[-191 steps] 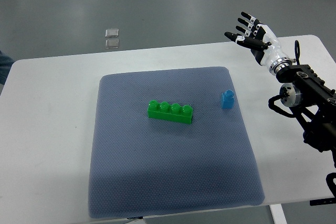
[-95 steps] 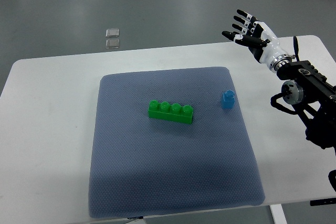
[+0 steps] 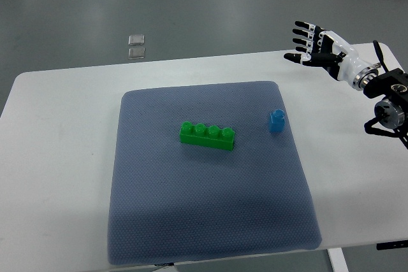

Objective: Stack blue block on green block with right hand
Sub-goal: 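Move the right hand down toward the small blue block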

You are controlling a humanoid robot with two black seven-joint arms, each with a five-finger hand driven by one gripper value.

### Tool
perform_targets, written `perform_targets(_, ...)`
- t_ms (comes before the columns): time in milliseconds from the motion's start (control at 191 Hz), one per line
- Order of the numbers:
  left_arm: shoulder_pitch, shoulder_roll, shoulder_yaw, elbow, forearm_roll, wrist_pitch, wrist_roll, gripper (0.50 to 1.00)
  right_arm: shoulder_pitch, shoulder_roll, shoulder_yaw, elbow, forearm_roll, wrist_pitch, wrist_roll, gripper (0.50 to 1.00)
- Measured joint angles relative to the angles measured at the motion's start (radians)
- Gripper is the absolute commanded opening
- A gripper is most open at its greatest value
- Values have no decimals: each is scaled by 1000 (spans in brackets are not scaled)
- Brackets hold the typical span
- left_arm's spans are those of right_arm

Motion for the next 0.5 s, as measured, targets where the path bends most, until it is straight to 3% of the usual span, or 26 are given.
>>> perform_targets(173, 0, 0, 0, 0, 0, 0, 0, 1000, 45, -104, -139, 70, -121, 47, 1, 926)
perform_targets(498, 0, 0, 0, 1, 0, 0, 0, 1000, 107, -247, -322, 315, -435, 62, -7, 926)
